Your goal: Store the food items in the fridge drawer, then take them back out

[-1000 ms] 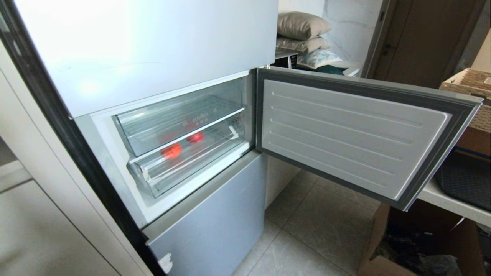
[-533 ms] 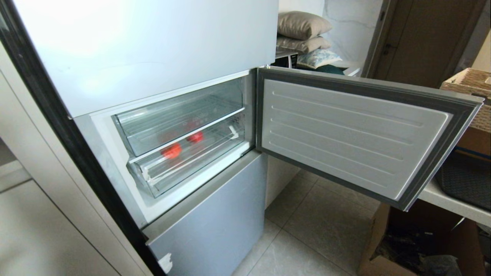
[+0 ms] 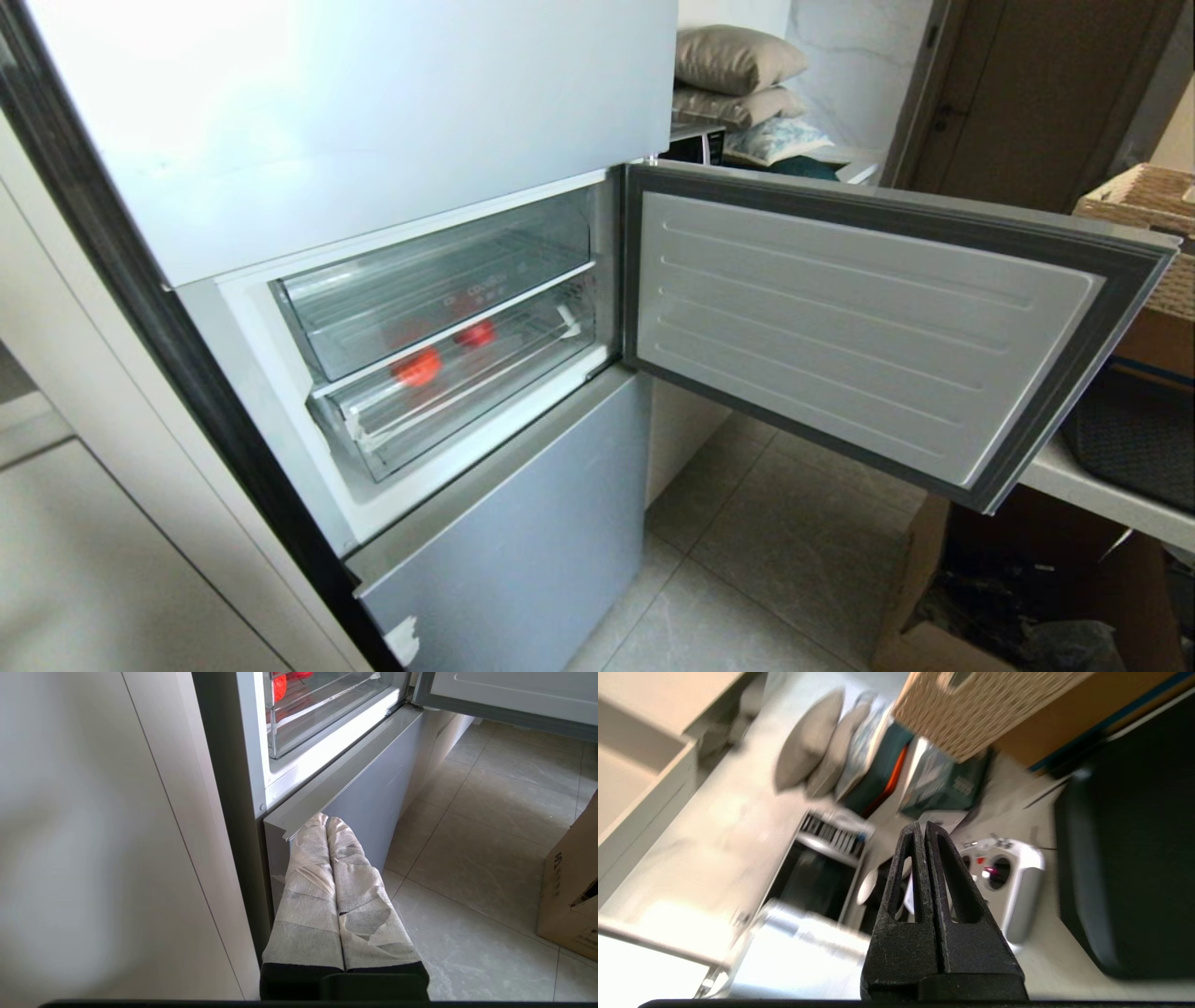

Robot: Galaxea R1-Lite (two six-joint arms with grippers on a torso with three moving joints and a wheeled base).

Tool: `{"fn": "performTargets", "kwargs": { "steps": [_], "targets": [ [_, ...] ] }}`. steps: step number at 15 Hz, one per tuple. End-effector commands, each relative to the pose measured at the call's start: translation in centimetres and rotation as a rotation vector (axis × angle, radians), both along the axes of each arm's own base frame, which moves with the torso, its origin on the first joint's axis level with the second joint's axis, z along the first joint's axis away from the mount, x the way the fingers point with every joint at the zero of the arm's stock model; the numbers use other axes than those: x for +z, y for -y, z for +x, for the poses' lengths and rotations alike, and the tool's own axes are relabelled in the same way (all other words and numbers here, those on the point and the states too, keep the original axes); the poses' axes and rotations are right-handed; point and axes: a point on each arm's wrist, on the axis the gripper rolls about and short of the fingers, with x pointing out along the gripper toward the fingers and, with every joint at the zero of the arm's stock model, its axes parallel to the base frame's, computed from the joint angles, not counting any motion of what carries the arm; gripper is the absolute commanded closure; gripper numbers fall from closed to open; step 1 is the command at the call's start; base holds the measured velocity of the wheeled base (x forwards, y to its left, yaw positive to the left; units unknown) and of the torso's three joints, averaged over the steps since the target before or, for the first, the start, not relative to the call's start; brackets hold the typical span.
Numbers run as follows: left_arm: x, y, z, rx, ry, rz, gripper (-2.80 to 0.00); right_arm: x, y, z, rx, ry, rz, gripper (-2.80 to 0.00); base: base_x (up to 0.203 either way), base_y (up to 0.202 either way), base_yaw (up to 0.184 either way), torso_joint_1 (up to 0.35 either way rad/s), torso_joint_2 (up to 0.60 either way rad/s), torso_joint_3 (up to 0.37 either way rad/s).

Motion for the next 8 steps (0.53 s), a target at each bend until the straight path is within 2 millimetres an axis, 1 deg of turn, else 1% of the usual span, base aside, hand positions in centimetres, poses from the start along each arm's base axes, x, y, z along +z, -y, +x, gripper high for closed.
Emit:
{"fn": "performTargets", "kwargs": {
  "steps": [1,3,4,6,8],
  "targets": [
    [0.0,0.0,0.0,0.001,-0.001,0.000,0.00,-3.4,2.9,4.2,0.077,-0.043,0.058,0.00,0.000,0.000,0.000,0.000,0.00,0.000],
    [0.0,0.0,0.0,0.001,-0.001,0.000,0.00,-3.7,3.1,7.2,0.185,-0.060,0.117,0.00,0.000,0.000,0.000,0.000,0.00,0.000],
    [0.0,0.0,0.0,-0.001,-0.001,0.000,0.00,-3.9,2.9,7.9,0.279,-0.079,0.189,0.00,0.000,0.000,0.000,0.000,0.00,0.000],
    [0.0,0.0,0.0,0.001,-0.001,0.000,0.00,-3.6,2.1,7.9,0.454,-0.091,0.305,0.00,0.000,0.000,0.000,0.000,0.00,0.000],
    [0.0,0.0,0.0,0.001,-0.001,0.000,0.00,-3.6,1.8,7.8,0.499,-0.097,0.344,0.00,0.000,0.000,0.000,0.000,0.00,0.000]
  ]
}}
